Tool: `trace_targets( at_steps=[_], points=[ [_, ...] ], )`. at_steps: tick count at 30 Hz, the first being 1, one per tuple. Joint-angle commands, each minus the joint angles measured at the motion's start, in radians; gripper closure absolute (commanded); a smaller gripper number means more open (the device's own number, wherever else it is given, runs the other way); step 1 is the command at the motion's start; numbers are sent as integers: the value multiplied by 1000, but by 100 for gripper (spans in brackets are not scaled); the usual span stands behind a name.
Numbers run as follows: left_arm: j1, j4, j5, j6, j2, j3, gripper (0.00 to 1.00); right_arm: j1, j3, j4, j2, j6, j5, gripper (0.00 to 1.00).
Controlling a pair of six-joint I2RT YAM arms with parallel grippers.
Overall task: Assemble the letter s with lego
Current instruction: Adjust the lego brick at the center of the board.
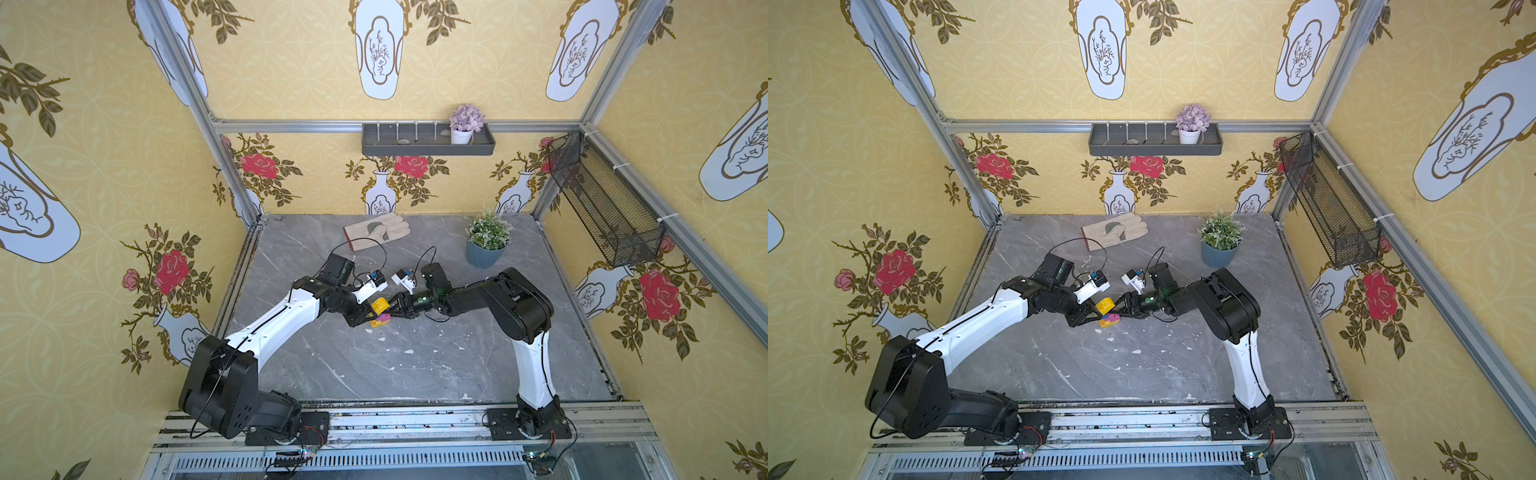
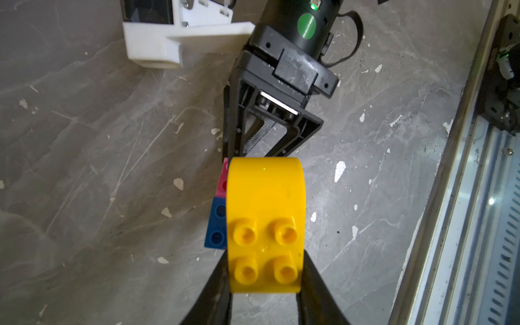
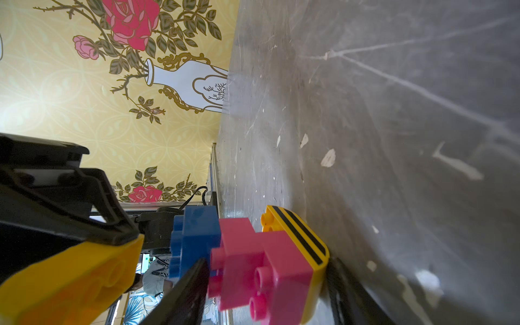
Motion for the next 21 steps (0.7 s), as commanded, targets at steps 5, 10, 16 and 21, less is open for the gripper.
trace_targets(
  at_steps=[5,10,16,21],
  points=[
    [1,-62,-39,106,25,41,83,2,-42,-278,26,-80,260,33],
    [1,-92,-70,114,36,69,83,-2,-46,-284,24,-92,259,33],
    [33,-69,-208,47,-5,5,81,-6,-48,-282,24,-96,259,33],
    [130,-29,-271,-31,59,-23,78,-8,-38,-293,24,-102,255,33]
  ],
)
